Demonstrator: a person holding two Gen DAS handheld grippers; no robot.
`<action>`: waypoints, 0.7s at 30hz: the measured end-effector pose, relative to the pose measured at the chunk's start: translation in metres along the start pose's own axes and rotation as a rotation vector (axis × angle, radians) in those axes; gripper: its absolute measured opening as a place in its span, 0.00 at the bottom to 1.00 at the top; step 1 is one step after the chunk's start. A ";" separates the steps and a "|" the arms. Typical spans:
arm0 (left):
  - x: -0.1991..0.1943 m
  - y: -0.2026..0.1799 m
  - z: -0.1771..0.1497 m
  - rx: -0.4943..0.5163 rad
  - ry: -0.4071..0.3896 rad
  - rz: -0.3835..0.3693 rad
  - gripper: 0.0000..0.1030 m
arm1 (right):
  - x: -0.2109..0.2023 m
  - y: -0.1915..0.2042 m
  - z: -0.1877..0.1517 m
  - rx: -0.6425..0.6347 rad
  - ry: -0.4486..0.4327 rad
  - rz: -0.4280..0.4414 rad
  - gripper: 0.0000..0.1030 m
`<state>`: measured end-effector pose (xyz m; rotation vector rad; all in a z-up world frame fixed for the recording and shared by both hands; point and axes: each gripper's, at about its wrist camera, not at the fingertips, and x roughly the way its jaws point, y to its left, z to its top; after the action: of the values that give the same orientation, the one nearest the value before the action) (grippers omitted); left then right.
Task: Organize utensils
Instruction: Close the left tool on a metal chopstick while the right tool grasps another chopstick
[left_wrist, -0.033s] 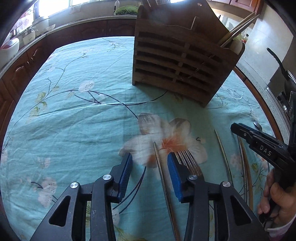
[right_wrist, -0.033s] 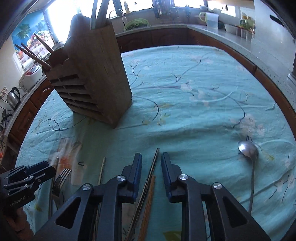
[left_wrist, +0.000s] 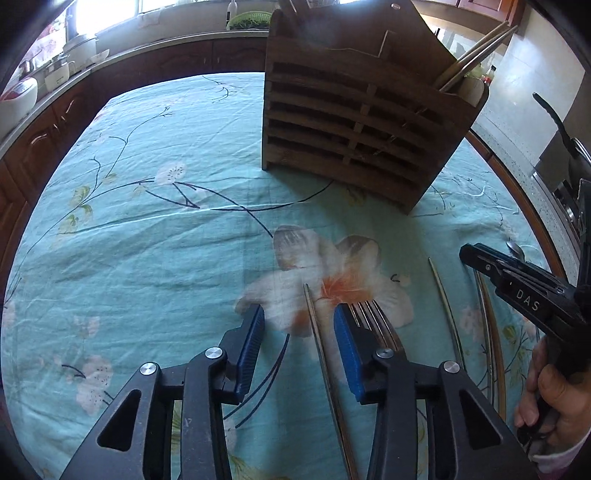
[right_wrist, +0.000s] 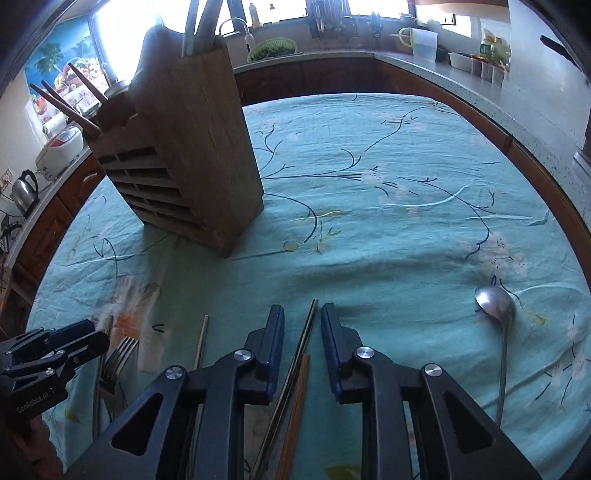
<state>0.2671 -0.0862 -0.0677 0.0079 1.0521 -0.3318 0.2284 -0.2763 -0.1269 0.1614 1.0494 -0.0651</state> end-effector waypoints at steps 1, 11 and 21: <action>0.002 -0.004 0.000 0.019 0.001 0.017 0.35 | 0.001 0.003 0.000 -0.014 -0.001 -0.015 0.18; 0.010 -0.019 0.002 0.124 -0.015 0.032 0.05 | 0.001 0.002 -0.003 0.062 -0.019 0.048 0.05; -0.038 0.012 -0.002 0.006 -0.075 -0.121 0.02 | -0.066 -0.008 -0.001 0.155 -0.129 0.198 0.04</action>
<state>0.2511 -0.0648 -0.0384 -0.0632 0.9796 -0.4418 0.1939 -0.2854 -0.0706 0.3964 0.8952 0.0223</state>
